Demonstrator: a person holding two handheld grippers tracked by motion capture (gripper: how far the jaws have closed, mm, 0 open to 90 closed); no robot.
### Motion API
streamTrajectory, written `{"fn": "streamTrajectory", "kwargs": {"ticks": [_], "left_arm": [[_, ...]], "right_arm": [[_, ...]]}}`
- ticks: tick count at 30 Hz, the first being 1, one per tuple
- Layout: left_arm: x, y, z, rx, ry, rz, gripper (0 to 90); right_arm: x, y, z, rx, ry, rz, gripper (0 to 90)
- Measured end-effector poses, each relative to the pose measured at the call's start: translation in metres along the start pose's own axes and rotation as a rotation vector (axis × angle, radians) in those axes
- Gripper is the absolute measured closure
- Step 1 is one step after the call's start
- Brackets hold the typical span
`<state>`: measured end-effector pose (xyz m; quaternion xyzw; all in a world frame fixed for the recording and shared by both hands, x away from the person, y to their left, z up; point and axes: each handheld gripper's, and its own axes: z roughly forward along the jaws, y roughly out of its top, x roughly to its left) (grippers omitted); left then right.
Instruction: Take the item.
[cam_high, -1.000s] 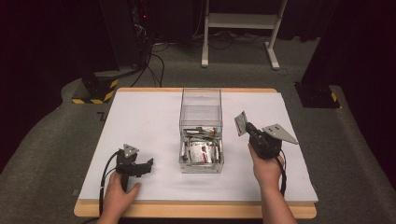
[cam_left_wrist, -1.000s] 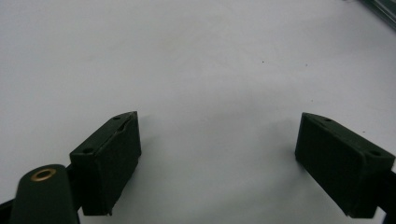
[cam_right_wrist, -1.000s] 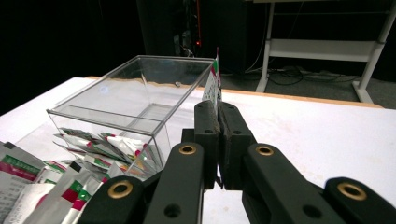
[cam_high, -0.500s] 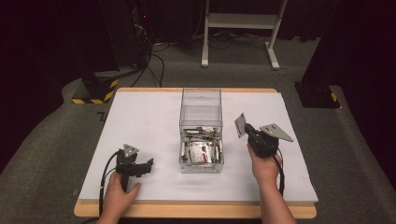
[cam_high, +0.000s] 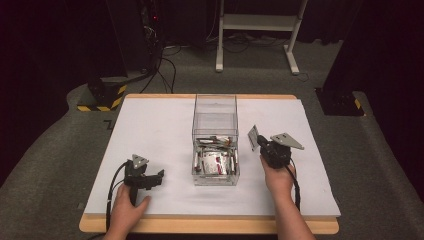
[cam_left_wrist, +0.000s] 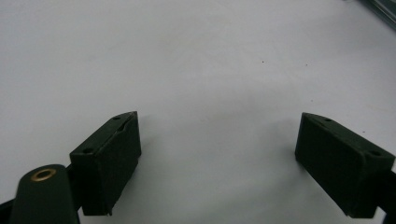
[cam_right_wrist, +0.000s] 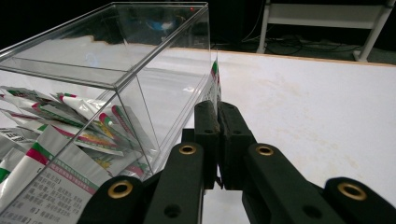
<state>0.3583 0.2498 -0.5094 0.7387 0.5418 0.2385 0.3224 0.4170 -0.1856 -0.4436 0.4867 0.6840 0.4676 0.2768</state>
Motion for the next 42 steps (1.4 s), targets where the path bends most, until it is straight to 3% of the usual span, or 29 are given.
{"fn": "streamTrajectory", "kwargs": {"ticks": [29,42], "left_arm": [[0.000,0.000,0.000,0.000,0.000,0.001,14.4],[0.000,0.000,0.000,0.000,0.000,0.000,14.5]], "right_arm": [[-0.006,-0.016,0.018,0.083,-0.022,0.009,87.7],[-0.022,-0.019,0.018,0.090,-0.050,0.051,84.4]]}}
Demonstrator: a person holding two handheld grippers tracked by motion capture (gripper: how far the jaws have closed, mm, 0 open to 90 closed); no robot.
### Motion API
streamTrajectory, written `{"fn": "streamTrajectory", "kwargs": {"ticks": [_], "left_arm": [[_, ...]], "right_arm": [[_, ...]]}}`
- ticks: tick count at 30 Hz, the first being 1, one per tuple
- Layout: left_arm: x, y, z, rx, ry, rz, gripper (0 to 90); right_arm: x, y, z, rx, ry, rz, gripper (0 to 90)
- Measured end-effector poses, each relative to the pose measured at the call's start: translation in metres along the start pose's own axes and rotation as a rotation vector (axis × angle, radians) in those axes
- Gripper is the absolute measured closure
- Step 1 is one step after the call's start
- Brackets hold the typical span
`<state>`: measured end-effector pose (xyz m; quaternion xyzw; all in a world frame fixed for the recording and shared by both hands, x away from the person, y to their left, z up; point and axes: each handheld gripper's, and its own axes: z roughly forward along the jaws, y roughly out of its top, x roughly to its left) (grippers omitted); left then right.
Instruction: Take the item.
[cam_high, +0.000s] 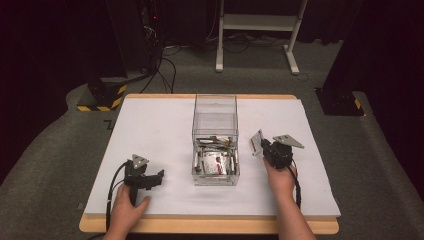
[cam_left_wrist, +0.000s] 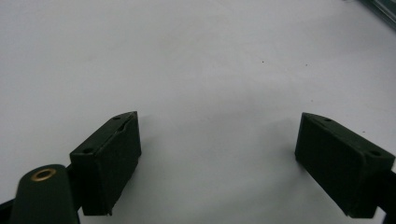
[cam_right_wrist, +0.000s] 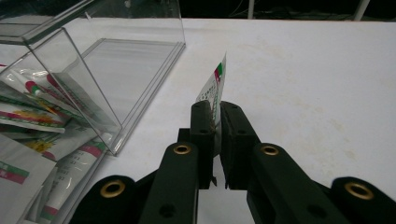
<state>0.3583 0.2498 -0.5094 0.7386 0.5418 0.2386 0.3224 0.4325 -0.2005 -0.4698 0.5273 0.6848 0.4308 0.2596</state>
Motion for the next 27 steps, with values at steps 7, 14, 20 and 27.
{"fn": "streamTrajectory", "kwargs": {"ticks": [7,14,20,27], "left_arm": [[0.000,0.000,0.000,0.000,0.000,0.001,14.5],[0.000,0.000,0.000,0.000,0.000,0.000,14.4],[0.000,0.000,0.000,0.000,0.000,0.001,14.4],[0.000,0.000,0.000,0.000,-0.001,0.000,14.4]], "right_arm": [[-0.006,-0.001,0.000,0.004,-0.012,0.012,82.2],[-0.009,-0.002,-0.001,0.009,-0.038,0.021,73.2],[-0.013,-0.001,-0.009,-0.010,-0.061,0.027,64.9],[-0.008,0.001,-0.021,-0.040,-0.058,0.003,57.1]]}}
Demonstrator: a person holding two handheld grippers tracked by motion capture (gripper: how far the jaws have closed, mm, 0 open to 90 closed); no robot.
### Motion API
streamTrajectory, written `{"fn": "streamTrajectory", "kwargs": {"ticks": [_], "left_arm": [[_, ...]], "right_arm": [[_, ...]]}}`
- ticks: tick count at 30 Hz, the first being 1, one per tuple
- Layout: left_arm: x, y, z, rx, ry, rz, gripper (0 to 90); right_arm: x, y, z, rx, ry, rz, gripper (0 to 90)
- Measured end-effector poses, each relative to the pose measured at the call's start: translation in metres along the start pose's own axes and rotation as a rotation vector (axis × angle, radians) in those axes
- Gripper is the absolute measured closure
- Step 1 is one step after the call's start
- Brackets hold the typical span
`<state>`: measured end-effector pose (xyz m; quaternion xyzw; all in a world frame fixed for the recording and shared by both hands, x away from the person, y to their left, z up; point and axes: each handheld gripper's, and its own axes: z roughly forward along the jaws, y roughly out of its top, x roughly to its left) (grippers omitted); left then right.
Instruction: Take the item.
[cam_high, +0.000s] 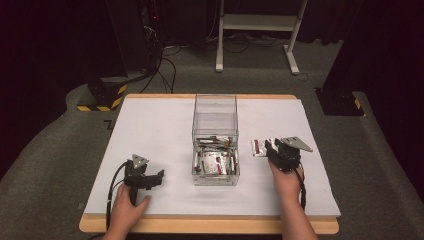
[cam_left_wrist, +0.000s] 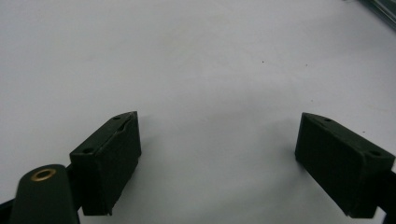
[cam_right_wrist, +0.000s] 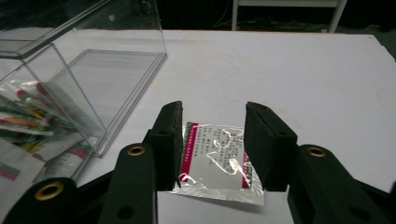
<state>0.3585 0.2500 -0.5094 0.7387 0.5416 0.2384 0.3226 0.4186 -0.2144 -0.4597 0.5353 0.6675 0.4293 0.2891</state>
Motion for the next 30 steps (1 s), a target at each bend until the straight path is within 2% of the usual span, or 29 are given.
{"fn": "streamTrajectory", "kwargs": {"ticks": [8,18,25,26,30], "left_arm": [[0.000,0.000,0.000,0.000,-0.001,0.002,14.4],[0.000,0.000,0.000,0.000,0.000,0.001,14.4],[0.001,0.000,0.000,0.003,-0.001,0.004,14.4],[0.001,0.000,0.000,0.003,-0.002,0.003,14.4],[0.001,0.000,0.000,0.003,-0.002,0.003,14.3]], "right_arm": [[0.013,-0.006,-0.010,-0.001,0.030,-0.040,52.0],[0.022,-0.021,-0.018,0.040,0.055,-0.069,47.2],[0.035,-0.035,-0.018,0.099,0.099,-0.080,46.3],[0.038,-0.037,-0.017,0.108,0.102,-0.097,46.2],[0.047,-0.043,-0.015,0.140,0.121,-0.115,45.1]]}}
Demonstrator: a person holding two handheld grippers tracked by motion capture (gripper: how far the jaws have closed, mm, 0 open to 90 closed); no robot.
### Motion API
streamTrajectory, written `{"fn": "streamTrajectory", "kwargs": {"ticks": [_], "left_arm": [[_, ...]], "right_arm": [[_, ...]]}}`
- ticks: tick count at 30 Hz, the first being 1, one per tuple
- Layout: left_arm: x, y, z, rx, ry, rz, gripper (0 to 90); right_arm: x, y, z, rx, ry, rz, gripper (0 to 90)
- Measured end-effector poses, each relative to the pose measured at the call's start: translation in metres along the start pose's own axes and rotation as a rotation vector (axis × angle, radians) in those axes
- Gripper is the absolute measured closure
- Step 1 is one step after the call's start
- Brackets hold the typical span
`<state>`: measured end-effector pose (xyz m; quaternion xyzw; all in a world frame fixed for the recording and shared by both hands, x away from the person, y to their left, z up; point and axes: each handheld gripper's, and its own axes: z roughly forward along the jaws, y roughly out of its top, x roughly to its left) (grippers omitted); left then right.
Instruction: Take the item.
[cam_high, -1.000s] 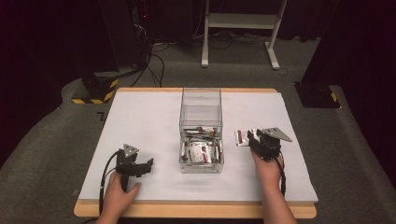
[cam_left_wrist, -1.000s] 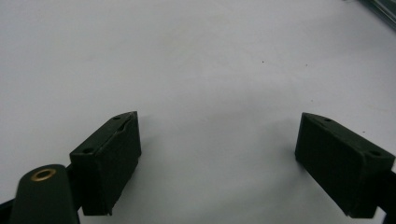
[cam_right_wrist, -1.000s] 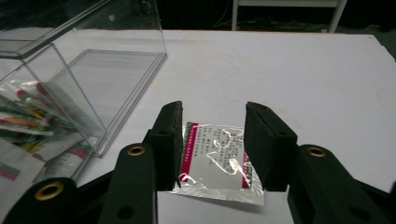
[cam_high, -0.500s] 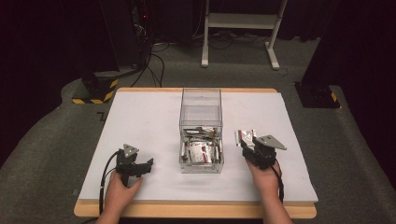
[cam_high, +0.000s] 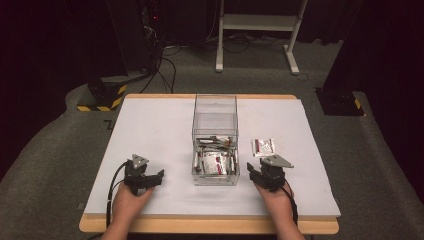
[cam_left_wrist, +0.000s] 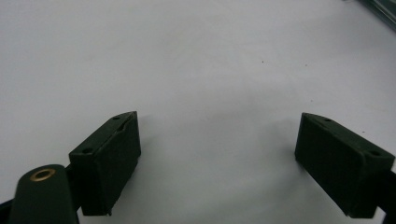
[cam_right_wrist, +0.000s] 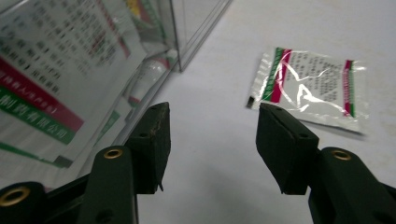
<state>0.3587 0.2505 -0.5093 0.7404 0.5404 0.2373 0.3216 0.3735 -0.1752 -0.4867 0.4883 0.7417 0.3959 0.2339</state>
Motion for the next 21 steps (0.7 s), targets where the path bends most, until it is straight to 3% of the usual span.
{"fn": "streamTrajectory", "kwargs": {"ticks": [7,10,12,21], "left_arm": [[0.000,0.000,0.000,0.000,0.000,0.001,14.3],[0.000,0.000,0.000,0.000,0.001,0.000,14.4],[0.000,0.000,0.000,0.000,0.002,-0.001,14.3],[-0.001,0.000,0.000,-0.003,0.003,-0.004,14.4]], "right_arm": [[0.008,-0.004,0.011,0.066,0.001,-0.019,39.7],[0.011,-0.007,0.022,0.139,0.016,-0.049,33.8],[0.014,-0.006,0.022,0.143,0.001,-0.071,33.4],[0.014,-0.006,0.022,0.143,0.002,-0.069,33.3]]}}
